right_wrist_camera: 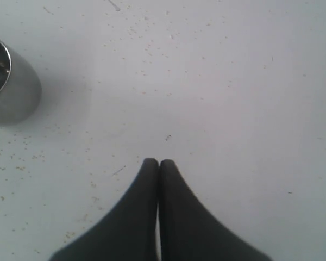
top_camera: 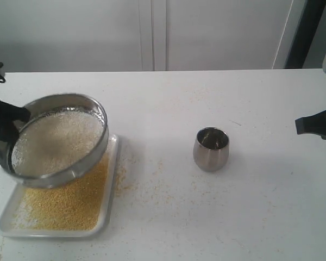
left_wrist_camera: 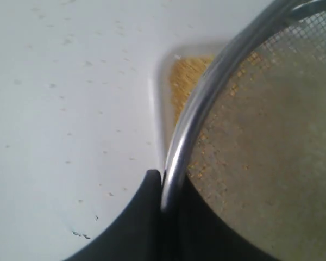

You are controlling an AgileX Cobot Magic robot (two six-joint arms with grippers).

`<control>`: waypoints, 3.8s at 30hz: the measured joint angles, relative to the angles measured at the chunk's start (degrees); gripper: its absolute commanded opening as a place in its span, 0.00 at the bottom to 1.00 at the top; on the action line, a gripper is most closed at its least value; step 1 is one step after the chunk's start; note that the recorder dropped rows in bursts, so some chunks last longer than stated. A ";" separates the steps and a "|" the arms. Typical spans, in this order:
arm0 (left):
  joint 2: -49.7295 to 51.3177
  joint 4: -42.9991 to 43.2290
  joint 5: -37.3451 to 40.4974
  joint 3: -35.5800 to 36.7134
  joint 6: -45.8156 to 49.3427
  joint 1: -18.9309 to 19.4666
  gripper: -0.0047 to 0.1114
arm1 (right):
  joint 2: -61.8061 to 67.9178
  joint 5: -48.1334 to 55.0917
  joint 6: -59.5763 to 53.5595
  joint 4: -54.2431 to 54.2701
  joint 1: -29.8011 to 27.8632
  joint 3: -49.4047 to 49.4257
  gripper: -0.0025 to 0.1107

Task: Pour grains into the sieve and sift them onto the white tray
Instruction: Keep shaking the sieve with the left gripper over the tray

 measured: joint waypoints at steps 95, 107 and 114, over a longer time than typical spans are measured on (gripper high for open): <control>0.00 -2.72 0.48 -0.19 21.08 -4.12 0.04 | 0.00 -0.06 0.00 0.00 0.00 0.00 0.02; 0.00 -2.24 -0.88 -0.03 23.28 -6.09 0.04 | 0.00 -0.06 0.00 0.00 0.00 0.00 0.02; 0.00 -2.79 -7.65 0.09 -2.54 -4.12 0.04 | 0.00 -0.06 0.00 0.00 0.00 0.00 0.02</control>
